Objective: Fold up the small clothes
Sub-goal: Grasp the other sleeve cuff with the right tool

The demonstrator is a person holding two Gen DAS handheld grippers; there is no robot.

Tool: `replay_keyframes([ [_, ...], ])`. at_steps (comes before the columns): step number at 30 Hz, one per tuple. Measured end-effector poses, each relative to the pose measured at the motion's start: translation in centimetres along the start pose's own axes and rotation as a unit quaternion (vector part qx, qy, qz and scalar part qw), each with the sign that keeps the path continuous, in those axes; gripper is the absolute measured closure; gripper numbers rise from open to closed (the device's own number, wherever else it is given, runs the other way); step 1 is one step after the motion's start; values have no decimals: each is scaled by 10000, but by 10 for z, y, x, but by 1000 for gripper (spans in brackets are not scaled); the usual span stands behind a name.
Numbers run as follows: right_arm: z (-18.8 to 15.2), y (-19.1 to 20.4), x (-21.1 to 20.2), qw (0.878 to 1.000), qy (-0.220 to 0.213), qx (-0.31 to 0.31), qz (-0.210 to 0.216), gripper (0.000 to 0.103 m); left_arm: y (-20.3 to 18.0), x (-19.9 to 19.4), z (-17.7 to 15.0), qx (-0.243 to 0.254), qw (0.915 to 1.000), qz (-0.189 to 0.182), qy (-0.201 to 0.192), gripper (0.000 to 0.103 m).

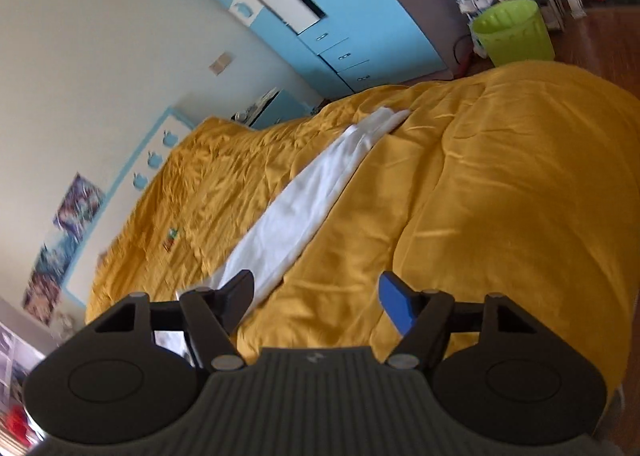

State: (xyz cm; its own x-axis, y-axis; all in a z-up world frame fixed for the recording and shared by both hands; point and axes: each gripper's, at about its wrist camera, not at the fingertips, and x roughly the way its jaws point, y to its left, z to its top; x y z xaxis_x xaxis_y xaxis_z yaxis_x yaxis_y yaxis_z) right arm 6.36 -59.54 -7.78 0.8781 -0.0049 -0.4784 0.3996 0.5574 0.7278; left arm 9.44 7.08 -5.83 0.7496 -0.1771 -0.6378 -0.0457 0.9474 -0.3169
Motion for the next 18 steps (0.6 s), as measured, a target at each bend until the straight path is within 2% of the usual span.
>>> replay_keyframes([
  [2,23,-31,21,9953,97,930,237,36,-7,5,-3,-124,9995,-172,222,43],
  [4,38,-62,42,9795,-41,1921,603,39,-16,11,-5,-49,9981,-298,532,43],
  [5,43,-71,52,9739,-117,2147,730,44,-21,12,-7,8,9980,-315,552,43],
  [8,63,-82,86,9718,-237,2263,617,55,-35,12,-13,284,9980,-131,555,43],
  [10,71,-85,108,9704,-302,2312,634,58,-40,11,-15,374,9975,-35,593,43],
  [12,85,-86,139,9771,-156,2005,688,71,-41,11,-18,343,9975,25,614,43],
  [14,92,-88,162,9768,-118,2086,476,79,-40,13,-21,229,9971,141,705,43],
  [16,96,-90,184,9706,-304,2304,621,79,-41,14,-23,159,9966,185,781,43],
  [18,100,-90,197,9713,-371,2242,699,79,-43,14,-24,226,9963,229,798,43],
])
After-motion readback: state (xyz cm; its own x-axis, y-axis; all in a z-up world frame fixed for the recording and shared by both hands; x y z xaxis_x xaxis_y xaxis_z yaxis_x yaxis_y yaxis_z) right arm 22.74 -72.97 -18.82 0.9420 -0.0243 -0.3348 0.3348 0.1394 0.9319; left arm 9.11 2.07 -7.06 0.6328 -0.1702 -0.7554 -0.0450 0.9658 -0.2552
